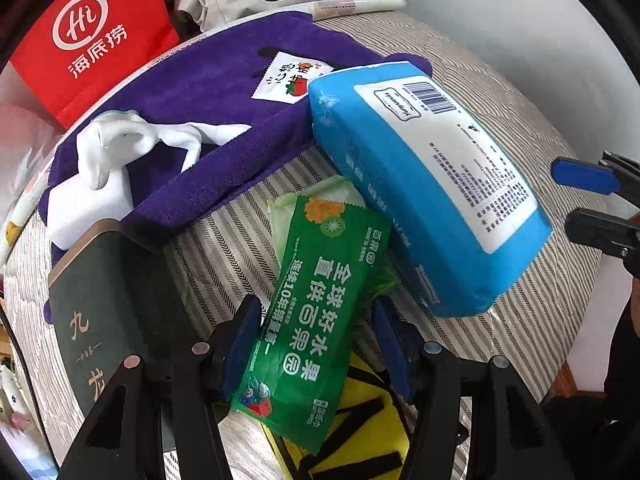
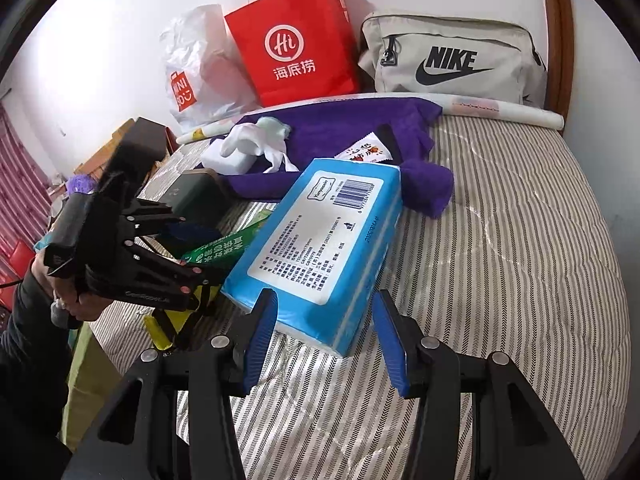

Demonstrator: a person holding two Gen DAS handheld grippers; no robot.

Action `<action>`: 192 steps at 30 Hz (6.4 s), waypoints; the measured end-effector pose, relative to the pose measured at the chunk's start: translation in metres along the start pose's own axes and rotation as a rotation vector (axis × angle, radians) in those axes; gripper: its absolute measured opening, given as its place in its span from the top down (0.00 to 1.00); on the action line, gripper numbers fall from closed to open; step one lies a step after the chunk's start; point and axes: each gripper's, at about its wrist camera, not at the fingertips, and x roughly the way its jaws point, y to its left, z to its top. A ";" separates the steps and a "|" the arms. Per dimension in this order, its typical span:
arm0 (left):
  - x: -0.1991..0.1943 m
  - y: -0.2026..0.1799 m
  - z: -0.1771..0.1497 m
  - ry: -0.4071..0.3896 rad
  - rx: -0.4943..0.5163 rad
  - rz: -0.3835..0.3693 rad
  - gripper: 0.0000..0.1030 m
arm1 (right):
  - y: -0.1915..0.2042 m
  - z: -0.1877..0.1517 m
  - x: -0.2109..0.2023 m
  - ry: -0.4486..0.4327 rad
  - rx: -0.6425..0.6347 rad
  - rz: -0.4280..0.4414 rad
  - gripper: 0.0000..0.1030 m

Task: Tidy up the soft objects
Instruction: 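Grasp the green fruit snack packet with the left tool while the right tool reaches the yellow pouch, then grasp and lift the yellow pouch with the right tool while the left tool holds the green packet, then carry the green packet and yellow pouch onto the purple towel and release both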

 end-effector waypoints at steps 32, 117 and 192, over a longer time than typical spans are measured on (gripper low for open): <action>-0.101 0.057 -0.127 -0.238 -0.344 0.047 0.65 | 0.096 -0.028 0.017 0.111 -0.067 0.160 0.42; -0.084 0.083 -0.184 -0.281 -0.504 0.076 0.68 | 0.082 -0.048 0.014 0.141 -0.017 -0.031 0.24; -0.010 0.231 0.083 -0.311 -0.692 -0.133 0.68 | -0.007 0.178 0.133 0.022 -0.095 -0.055 0.24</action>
